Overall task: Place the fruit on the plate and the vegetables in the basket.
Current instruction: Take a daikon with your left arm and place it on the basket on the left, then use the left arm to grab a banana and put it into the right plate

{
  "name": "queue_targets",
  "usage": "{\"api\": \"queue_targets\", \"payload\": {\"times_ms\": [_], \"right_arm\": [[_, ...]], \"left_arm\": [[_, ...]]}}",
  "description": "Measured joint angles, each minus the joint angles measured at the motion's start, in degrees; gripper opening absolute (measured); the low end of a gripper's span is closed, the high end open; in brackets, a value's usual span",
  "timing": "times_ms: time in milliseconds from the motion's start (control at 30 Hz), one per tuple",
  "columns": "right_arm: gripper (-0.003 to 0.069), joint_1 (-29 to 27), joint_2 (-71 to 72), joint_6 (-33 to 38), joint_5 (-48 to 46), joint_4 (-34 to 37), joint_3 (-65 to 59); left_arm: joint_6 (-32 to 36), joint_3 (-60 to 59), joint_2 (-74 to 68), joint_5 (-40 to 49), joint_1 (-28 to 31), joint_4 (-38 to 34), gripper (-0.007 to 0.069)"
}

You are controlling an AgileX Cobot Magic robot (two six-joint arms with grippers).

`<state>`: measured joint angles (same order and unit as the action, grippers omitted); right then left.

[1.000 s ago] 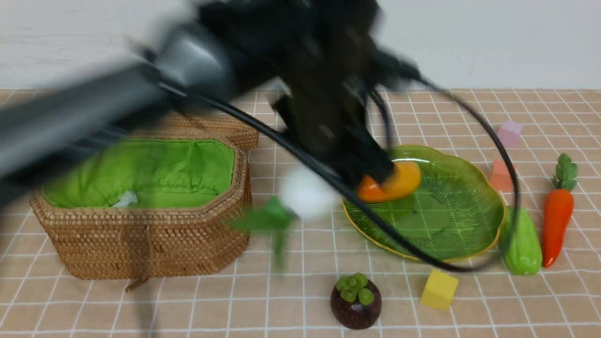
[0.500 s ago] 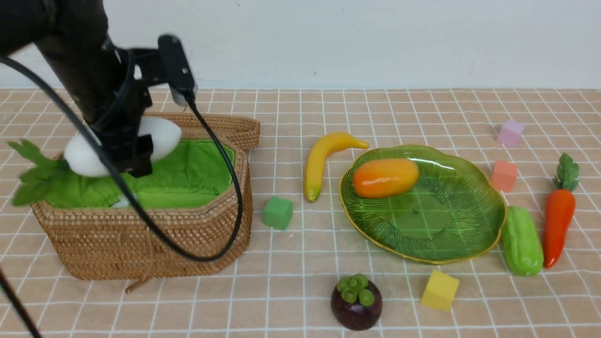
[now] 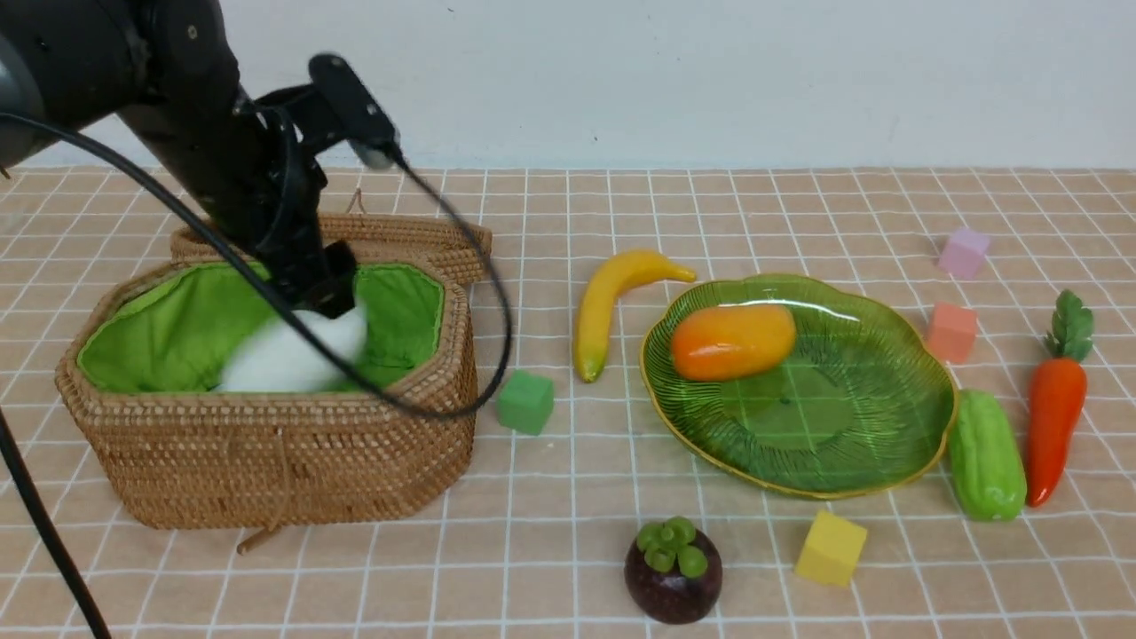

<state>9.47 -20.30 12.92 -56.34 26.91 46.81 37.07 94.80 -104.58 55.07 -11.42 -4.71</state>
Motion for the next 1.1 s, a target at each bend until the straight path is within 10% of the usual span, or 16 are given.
{"api": "queue_targets", "payload": {"times_ms": [100, 200, 333, 667, 1100], "right_arm": [[0.0108, 0.0, 0.0, 0.0, -0.04, 0.12, 0.0], [0.0108, 0.0, 0.0, 0.0, -0.04, 0.38, 0.0], [0.0109, 0.0, 0.0, 0.0, -0.04, 0.95, 0.0], [0.0116, 0.0, 0.0, 0.0, -0.95, 4.47, 0.0], [0.0122, 0.0, 0.0, 0.0, -2.68, 5.58, 0.0]], "left_arm": [[-9.22, 0.07, 1.19, 0.48, -1.35, -3.26, 0.055], [-29.19, 4.55, 1.02, 2.33, -7.45, -4.05, 0.0261], [-34.01, 13.21, -4.62, 6.64, -14.19, -2.18, 0.012], [-44.6, 39.41, -31.11, 6.18, -21.2, 11.23, 0.0444], [-49.45, 43.4, -39.59, -1.9, -19.94, 17.24, 0.0484]]}}
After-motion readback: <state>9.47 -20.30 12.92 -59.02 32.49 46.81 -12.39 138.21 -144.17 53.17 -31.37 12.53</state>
